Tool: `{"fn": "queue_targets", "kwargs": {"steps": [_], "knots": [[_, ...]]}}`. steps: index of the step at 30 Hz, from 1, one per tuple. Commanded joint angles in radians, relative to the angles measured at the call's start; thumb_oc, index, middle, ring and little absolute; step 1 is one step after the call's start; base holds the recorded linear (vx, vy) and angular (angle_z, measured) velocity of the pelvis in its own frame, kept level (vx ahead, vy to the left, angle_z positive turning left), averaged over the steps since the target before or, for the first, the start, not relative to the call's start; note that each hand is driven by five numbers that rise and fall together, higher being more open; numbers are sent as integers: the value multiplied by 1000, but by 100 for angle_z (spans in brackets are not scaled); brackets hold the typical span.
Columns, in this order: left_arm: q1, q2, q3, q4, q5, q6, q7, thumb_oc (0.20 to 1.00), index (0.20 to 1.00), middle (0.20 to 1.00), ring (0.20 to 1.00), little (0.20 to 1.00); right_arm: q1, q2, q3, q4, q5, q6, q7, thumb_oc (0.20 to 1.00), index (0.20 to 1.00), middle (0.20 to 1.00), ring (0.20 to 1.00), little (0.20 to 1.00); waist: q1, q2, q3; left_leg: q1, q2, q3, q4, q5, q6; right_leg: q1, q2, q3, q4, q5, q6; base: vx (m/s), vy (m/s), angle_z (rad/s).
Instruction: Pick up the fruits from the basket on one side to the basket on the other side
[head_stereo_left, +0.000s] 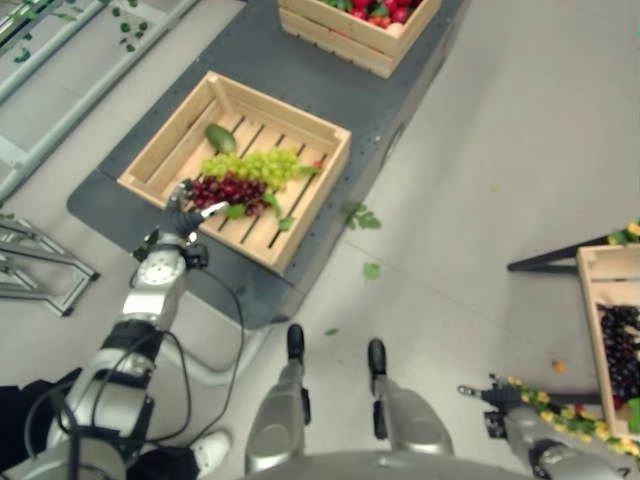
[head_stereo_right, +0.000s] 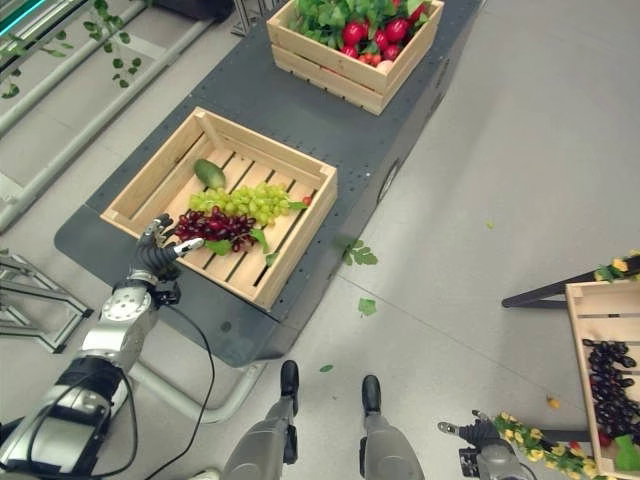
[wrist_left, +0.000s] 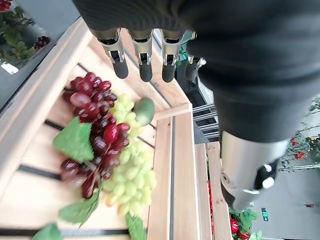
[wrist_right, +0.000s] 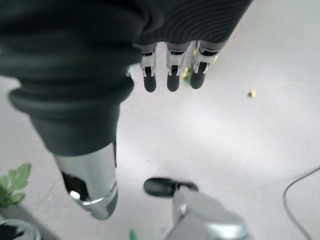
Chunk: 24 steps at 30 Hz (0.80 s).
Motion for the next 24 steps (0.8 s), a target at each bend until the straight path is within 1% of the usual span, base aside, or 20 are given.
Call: {"fn": "queue_targets", "kwargs": {"steps": [1, 3, 4, 5, 6, 7, 9, 10, 11, 12, 14, 15, 16, 18, 19, 20, 21, 23, 24], "knots": [[-30, 79, 45, -54, 42, -47, 32, 1000, 1000, 1000, 1000, 1000, 7, -4, 29, -7, 12, -5, -16, 1000, 1000, 1000, 1000, 1000, 20, -45, -70, -68, 27, 40, 90, -84, -27, -87, -21, -14, 151, -65, 74, -45, 238, -76], [-11, 125, 74, -74, 53, -49, 46, 1000, 1000, 1000, 1000, 1000, -16, 6, 48, -30, -1, -4, -15, 1000, 1000, 1000, 1000, 1000, 47, -49, -50, -68, 54, 105, 75, -79, -34, -143, -59, -175, 191, -26, 88, -123, 109, -135], [-8, 142, 80, -76, 59, -47, 43, 1000, 1000, 1000, 1000, 1000, -17, 9, 55, -36, -6, -2, -14, 1000, 1000, 1000, 1000, 1000, 41, -51, -51, -70, 58, 111, 71, -75, -36, -151, -62, -193, 192, -26, 94, -45, 84, -129], [-7, 147, 79, -73, 66, -47, 39, 1000, 1000, 1000, 1000, 1000, -11, 11, 58, -34, -11, 0, -11, 1000, 1000, 1000, 1000, 1000, 35, -53, -52, -65, 54, 114, 75, -77, -37, -141, -66, -177, 170, -28, 96, 0, 100, -48], [-3, 152, 84, -71, 74, -47, 41, 1000, 1000, 1000, 1000, 1000, -11, 15, 60, -32, -14, 0, -10, 1000, 1000, 1000, 1000, 1000, 37, -59, -58, -70, 48, 120, 77, -81, -37, -141, -67, -171, 129, -10, 90, 26, 138, 4], [-1, 162, 88, -71, 87, -46, 46, 1000, 1000, 1000, 1000, 1000, -9, 15, 62, -28, -18, 1, -8, 1000, 1000, 1000, 1000, 1000, 42, -62, -59, -71, 41, 129, 71, -85, -37, -137, -69, -176, 108, -5, 88, 12, 109, 18], [-5, 190, 87, -78, 128, -39, 47, 1000, 1000, 1000, 1000, 1000, -4, 10, 59, -28, -20, -1, -7, 1000, 1000, 1000, 1000, 1000, 42, -66, -58, -76, 34, 127, 74, -84, -36, -138, -63, -179, 100, -8, 79, 26, 63, -19], [-14, 227, 84, -77, 159, -28, 53, 1000, 1000, 1000, 1000, 1000, -2, 3, 55, -33, -15, -3, -7, 1000, 1000, 1000, 1000, 1000, 39, -70, -56, -88, 31, 124, 79, -80, -35, -143, -62, -182, 92, -7, 74, 11, 32, -16], [-14, 227, 84, -77, 159, -28, 53, 1000, 1000, 1000, 1000, 1000, -2, 3, 55, -33, -15, -3, -7, 1000, 1000, 1000, 1000, 1000, 39, -70, -57, -89, 31, 124, 79, -80, -35, -144, -62, -183, 92, -7, 74, 3, 10, -5], [-33, 252, 71, -61, 191, -19, 57, 1000, 1000, 1000, 1000, 1000, 0, 1, 55, -32, -13, -3, -9, 1000, 1000, 1000, 1000, 1000, 37, -70, -52, -88, 28, 121, 77, -81, -34, -141, -60, -184, 89, -11, 74, 5, -2, -7], [-53, 280, 58, -34, 204, -11, 51, 1000, 1000, 1000, 1000, 1000, 4, -4, 51, -27, -11, -2, -9, 1000, 1000, 1000, 1000, 1000, 33, -71, -51, -96, 25, 119, 73, -75, -33, -145, -62, -187, 81, -5, 75, -1, 5, -6], [-85, 307, 34, -9, 232, -1, 49, 1000, 1000, 1000, 1000, 1000, 4, -11, 53, -25, -10, -2, -9, 1000, 1000, 1000, 1000, 1000, 29, -70, -46, -101, 21, 118, 70, -74, -33, -148, -63, -186, 76, -2, 76, 0, 0, 0], [-89, 307, 31, -6, 232, -2, 49, 1000, 1000, 1000, 1000, 1000, 4, -10, 51, -24, -10, -2, -9, 1000, 1000, 1000, 1000, 1000, 30, -70, -45, -101, 21, 117, 70, -73, -33, -148, -63, -186, 76, -2, 76, -10, 8, 5], [-138, 341, -9, 25, 284, 17, 45, 1000, 1000, 1000, 1000, 1000, 1, -18, 58, -28, -7, -3, -8, 1000, 1000, 1000, 1000, 1000, 24, -70, -35, -106, 17, 118, 68, -70, -33, -154, -64, -184, 72, 3, 79, -31, 4, 7], [-169, 352, -36, 56, 310, 24, 40, 1000, 1000, 1000, 1000, 1000, -2, -21, 60, -26, -5, -4, -8, 1000, 1000, 1000, 1000, 1000, 22, -69, -32, -110, 16, 118, 66, -68, -33, -158, -66, -183, 71, 6, 80, -43, 6, 3], [-236, 375, -96, 117, 345, 37, 32, 1000, 1000, 1000, 1000, 1000, -11, -25, 63, -26, 2, -5, -10, 1000, 1000, 1000, 1000, 1000, 20, -69, -20, -108, 13, 119, 59, -67, -32, -157, -66, -182, 71, 6, 82, -36, 10, 4], [-264, 381, -119, 146, 356, 41, 30, 1000, 1000, 1000, 1000, 1000, -14, -25, 66, -26, 6, -8, -10, 1000, 1000, 1000, 1000, 1000, 18, -68, -19, -115, 12, 120, 58, -62, -31, -164, -66, -180, 70, 11, 83, 0, 0, 0], [-271, 381, -125, 150, 355, 39, 30, 1000, 1000, 1000, 1000, 1000, -14, -24, 64, -26, 6, -8, -10, 1000, 1000, 1000, 1000, 1000, 20, -68, -19, -115, 12, 120, 57, -62, -31, -165, -66, -180, 70, 11, 83, 0, 0, 0], [-338, 387, -184, 216, 388, 49, 32, 1000, 1000, 1000, 1000, 1000, -25, -25, 73, -27, 13, -10, -12, 1000, 1000, 1000, 1000, 1000, 15, -69, -9, -120, 11, 121, 56, -59, -30, -172, -67, -176, 72, 15, 85, -32, 12, -4]]}}
